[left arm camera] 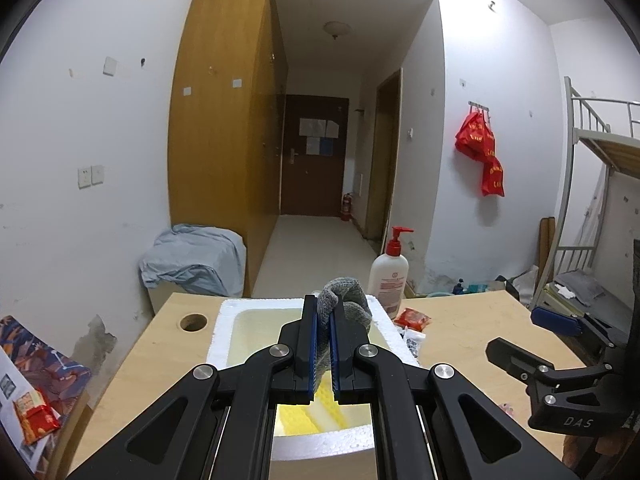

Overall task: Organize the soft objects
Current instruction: 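Open the left gripper over the box to drop the grey sock, then withdraw both grippers from the box toward the blue mask and snack bag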

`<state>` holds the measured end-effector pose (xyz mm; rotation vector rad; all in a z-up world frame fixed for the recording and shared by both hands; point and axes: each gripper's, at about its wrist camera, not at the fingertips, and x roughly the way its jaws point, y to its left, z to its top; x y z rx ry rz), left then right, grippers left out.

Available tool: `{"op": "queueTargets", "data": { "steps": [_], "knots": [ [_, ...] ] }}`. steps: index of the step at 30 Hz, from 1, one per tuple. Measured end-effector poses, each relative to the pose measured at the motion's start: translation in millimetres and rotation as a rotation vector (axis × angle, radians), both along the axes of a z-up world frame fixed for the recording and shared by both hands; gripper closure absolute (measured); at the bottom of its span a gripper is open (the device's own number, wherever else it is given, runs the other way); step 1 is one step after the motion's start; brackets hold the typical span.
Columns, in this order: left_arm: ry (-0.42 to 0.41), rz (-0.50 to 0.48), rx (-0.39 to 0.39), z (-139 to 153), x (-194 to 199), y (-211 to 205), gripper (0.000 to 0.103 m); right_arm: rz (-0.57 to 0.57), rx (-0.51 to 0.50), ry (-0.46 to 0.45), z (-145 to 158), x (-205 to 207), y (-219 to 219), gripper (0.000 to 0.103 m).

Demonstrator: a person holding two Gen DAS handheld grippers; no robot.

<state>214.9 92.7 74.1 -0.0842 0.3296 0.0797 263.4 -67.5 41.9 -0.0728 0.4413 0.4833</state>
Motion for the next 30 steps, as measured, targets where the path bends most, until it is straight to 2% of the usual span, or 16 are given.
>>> {"op": "queueTargets", "data": {
  "steps": [8, 10, 11, 12, 14, 17, 30],
  "knots": [
    [0.025, 0.024, 0.003, -6.6, 9.6, 4.4, 0.096, -0.011, -0.002, 0.003, -1.7, -0.6, -3.7, 0.010],
    [0.030, 0.020, 0.001, -7.2, 11.0, 5.3, 0.089, -0.013, -0.002, 0.004, -2.3, 0.0, -4.5, 0.010],
    [0.033, 0.017, 0.002, -7.7, 11.3, 5.0, 0.072, -0.013, 0.000, 0.006, -2.5, 0.2, -5.0, 0.010],
    [0.035, 0.015, 0.007, -8.0, 11.6, 4.4, 0.042, -0.014, 0.001, 0.006, -2.7, 0.3, -5.3, 0.010],
    [0.003, 0.028, 0.021, -7.0, 6.5, 2.6, 0.009, -0.014, -0.001, 0.005, -3.0, 0.3, -5.1, 0.010],
    [-0.033, 0.059, 0.036, -3.8, 0.8, 1.5, 0.004, -0.013, 0.000, 0.004, -2.9, 0.3, -5.6, 0.010],
    [-0.028, 0.033, 0.018, 0.0, -16.7, 0.6, 0.004, -0.019, 0.008, -0.008, 1.2, -8.9, -11.8, 0.010]
  ]
}}
